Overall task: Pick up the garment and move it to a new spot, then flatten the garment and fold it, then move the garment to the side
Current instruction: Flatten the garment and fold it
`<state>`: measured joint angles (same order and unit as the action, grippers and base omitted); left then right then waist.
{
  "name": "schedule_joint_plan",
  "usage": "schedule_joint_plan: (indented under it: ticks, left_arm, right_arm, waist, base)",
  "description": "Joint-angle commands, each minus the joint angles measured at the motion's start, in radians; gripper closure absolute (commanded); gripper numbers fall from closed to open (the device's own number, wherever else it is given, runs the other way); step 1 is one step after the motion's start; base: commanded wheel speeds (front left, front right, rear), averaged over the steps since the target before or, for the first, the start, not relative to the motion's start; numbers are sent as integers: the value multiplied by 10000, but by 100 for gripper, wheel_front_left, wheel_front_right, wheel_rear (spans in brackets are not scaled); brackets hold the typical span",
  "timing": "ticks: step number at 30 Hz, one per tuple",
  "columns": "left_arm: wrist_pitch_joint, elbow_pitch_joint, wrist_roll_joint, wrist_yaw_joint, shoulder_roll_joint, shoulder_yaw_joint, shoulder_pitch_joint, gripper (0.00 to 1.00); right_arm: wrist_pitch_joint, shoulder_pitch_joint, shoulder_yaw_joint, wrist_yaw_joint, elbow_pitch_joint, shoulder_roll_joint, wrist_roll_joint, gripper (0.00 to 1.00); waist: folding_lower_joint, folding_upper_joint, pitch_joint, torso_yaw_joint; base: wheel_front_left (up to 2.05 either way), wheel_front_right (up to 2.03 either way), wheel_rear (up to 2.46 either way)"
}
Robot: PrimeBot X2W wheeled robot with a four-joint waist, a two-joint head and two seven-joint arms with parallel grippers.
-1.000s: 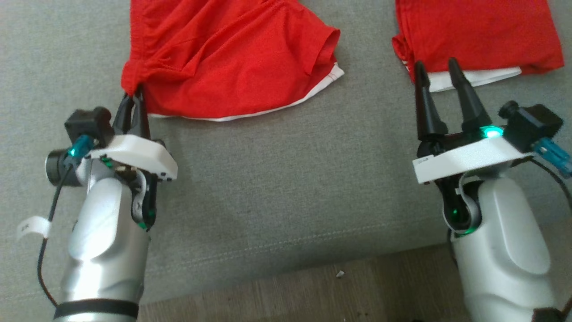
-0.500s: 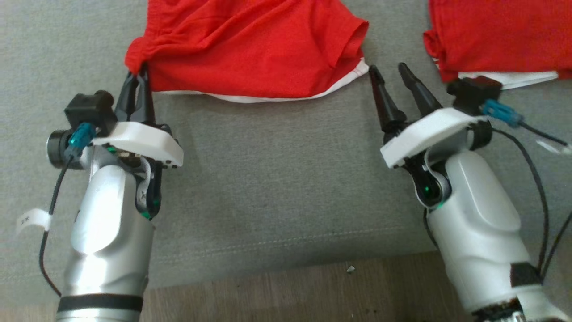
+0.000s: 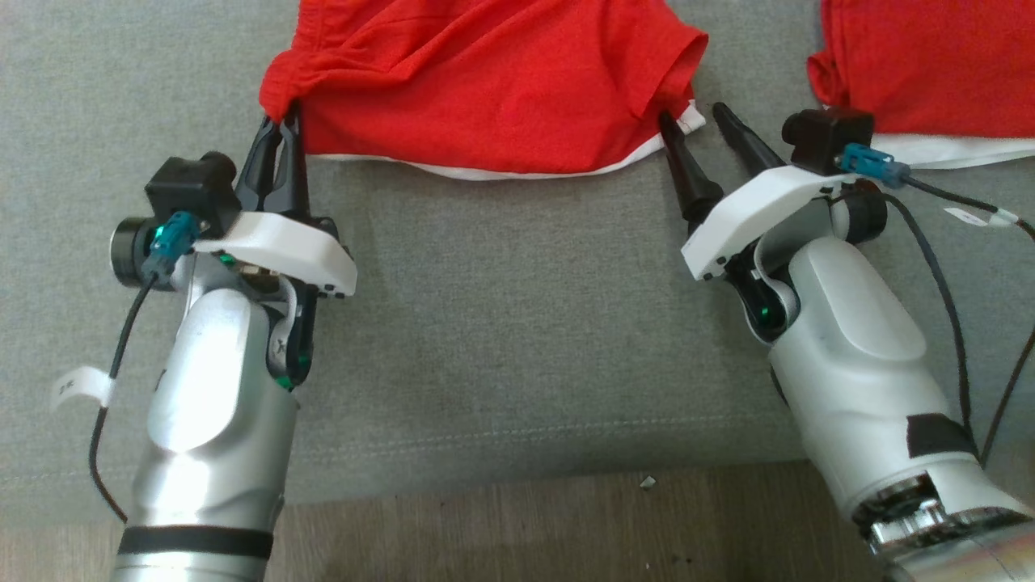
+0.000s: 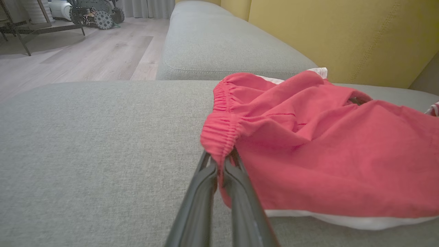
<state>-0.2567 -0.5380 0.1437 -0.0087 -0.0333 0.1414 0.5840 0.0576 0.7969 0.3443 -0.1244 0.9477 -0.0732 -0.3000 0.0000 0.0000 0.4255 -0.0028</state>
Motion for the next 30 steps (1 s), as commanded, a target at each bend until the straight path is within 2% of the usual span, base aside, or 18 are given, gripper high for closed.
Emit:
schedule_joint_plan:
  ticks: [1,2,3,4,6,7,8,20,26,30]
  left_arm:
    - [-51,348,78,17,-189,-227,328,100]
    - [-51,354,93,17,-187,-206,330,100]
    - [-51,354,107,19,-185,-187,331,100]
    - [-51,335,126,8,-183,-164,331,100]
    - [-51,234,181,-87,-180,-89,340,100]
    - [-51,198,194,-117,-179,-56,353,71]
    - [-51,159,213,-148,-178,-24,365,0]
    - [-51,486,455,-270,-214,-377,-220,0]
    - [-51,941,424,-583,-401,-586,-977,0]
    - [-51,665,295,-854,-592,-323,-1284,0]
  right_arm:
    - [70,76,246,-63,-72,228,-24,0]
    - [82,138,304,-63,54,228,-45,0]
    - [79,199,374,-63,168,228,-74,73]
    - [65,255,469,-63,266,228,-103,100]
    - [81,351,633,-63,409,228,-213,100]
    - [147,404,666,-63,462,228,-275,100]
    - [218,467,671,-63,524,228,-328,100]
    - [756,746,938,-63,1018,229,-1100,100]
    - [908,854,1103,-63,1264,229,-1337,100]
    - [977,903,1240,-63,1376,229,-1525,100]
  waist:
    - [0,0,19,20]
    - [0,0,29,35]
    - [0,0,40,47]
    - [0,0,53,55]
    - [0,0,75,56]
    - [0,0,85,52]
    - [0,0,90,45]
    - [0,0,22,19]
    - [0,0,-9,118]
    - [0,0,-47,144]
  base:
    - [0,0,0]
    - [0,0,0]
    - [0,0,0]
    - [0,0,0]
    - [0,0,0]
    - [0,0,0]
    - [0,0,0]
    - [0,0,0]
    - [0,0,0]
    - [0,0,0]
